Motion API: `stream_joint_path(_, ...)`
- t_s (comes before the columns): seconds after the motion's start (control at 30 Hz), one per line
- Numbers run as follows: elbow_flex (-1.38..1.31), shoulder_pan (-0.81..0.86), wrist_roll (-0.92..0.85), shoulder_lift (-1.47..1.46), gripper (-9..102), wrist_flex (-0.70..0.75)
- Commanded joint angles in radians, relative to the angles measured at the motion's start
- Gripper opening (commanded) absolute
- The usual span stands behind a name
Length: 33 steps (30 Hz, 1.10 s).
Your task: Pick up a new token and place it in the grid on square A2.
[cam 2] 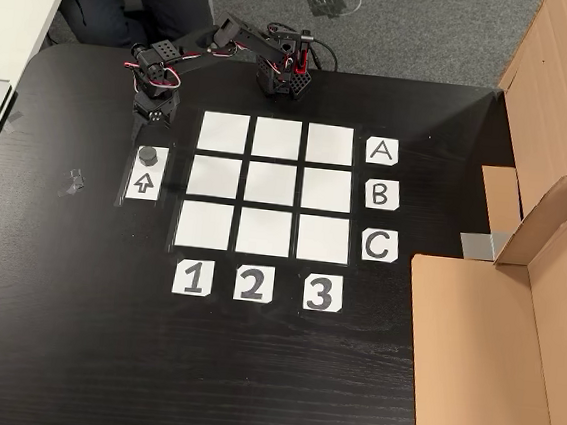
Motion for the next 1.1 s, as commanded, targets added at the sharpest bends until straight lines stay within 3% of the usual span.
stream_joint_path(0.0,-0.052,0.008,-0.009,0.0,43,0.005)
stream_joint_path(1.07,-0.33,0.025,-0.038,-0.233,43,0.003)
